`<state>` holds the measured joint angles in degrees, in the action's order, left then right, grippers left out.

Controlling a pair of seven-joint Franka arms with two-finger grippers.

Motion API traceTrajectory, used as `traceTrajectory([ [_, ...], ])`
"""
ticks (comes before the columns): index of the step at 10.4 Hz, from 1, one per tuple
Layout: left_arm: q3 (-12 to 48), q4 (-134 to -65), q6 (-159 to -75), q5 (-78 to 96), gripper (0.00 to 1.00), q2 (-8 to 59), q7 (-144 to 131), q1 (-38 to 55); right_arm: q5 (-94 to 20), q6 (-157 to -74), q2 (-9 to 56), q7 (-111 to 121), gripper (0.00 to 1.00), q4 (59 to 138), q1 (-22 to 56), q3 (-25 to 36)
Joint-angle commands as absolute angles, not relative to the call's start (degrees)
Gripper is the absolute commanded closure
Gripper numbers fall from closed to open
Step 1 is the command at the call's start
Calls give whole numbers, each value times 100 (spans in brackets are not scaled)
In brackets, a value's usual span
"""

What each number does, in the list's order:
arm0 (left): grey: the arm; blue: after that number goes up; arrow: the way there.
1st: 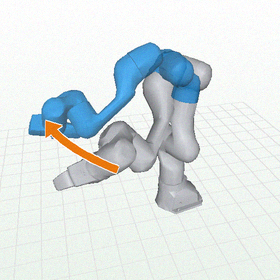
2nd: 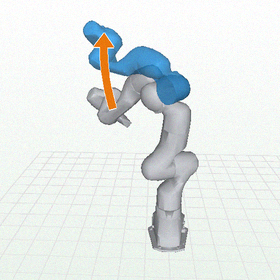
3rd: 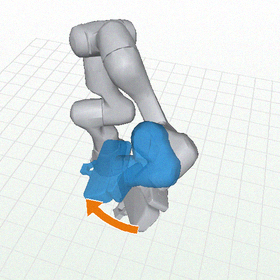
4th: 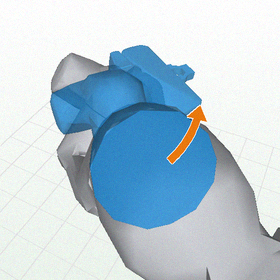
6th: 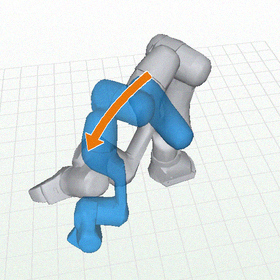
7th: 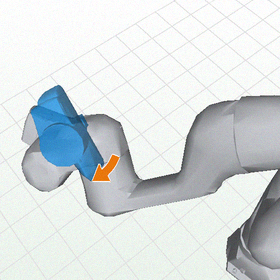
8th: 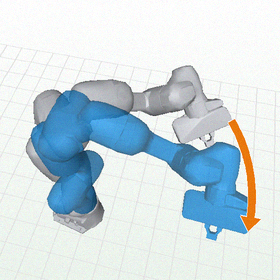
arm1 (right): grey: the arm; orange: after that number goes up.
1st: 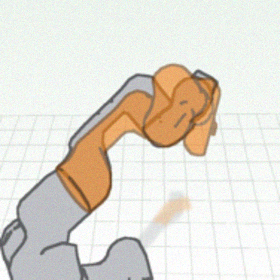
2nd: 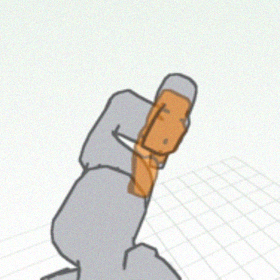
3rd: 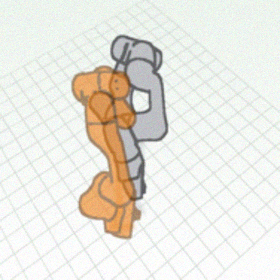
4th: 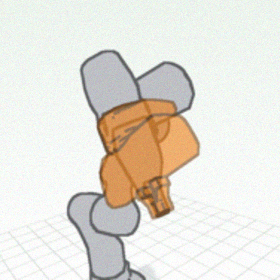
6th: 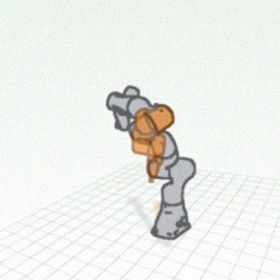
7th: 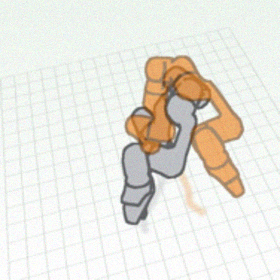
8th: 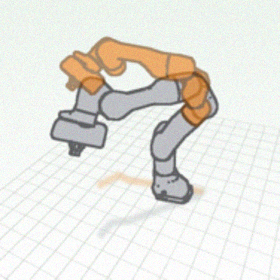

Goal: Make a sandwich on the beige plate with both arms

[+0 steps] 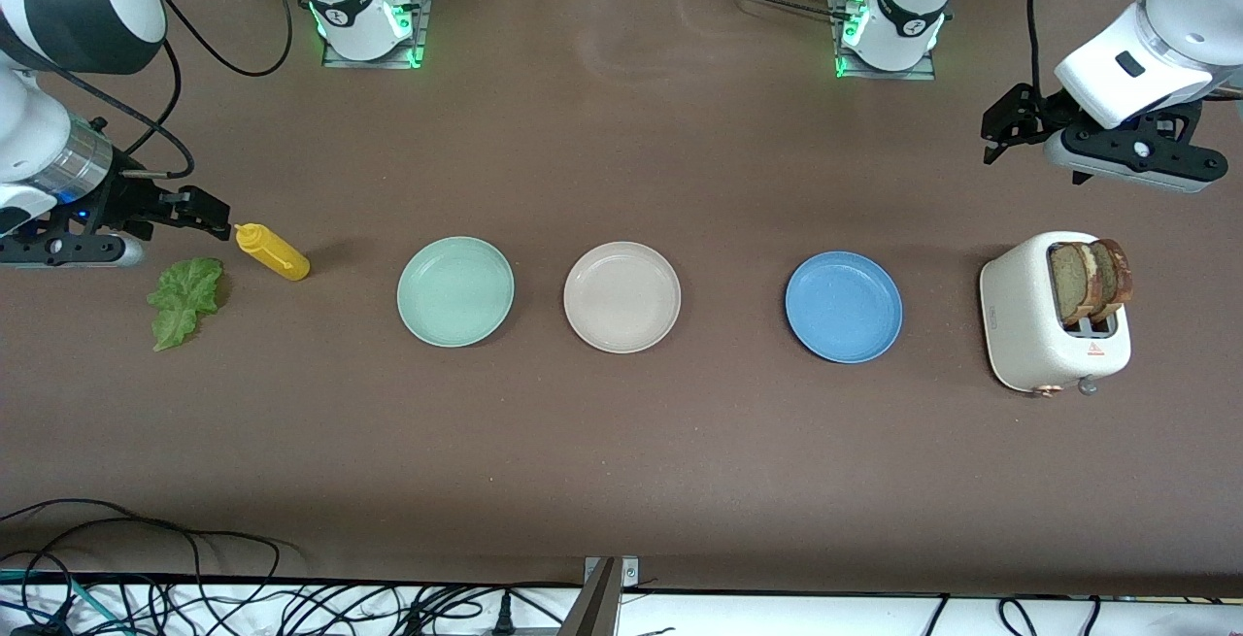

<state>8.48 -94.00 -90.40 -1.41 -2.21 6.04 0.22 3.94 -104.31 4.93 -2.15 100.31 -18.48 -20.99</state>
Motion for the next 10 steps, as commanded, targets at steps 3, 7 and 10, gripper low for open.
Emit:
traceTrajectory([
  [3,861,-9343,-8921,-53,0,-255,721,9,360,-10336,492,-237,0,9949,-1872,-2127],
  [7,932,-9343,-8921,-62,0,-246,721,0,360,-10362,492,-237,0,9949,-1872,-2127],
  [10,932,-9343,-8938,-70,0,-202,685,-9,360,-10362,492,-220,0,9958,-1872,-2118],
])
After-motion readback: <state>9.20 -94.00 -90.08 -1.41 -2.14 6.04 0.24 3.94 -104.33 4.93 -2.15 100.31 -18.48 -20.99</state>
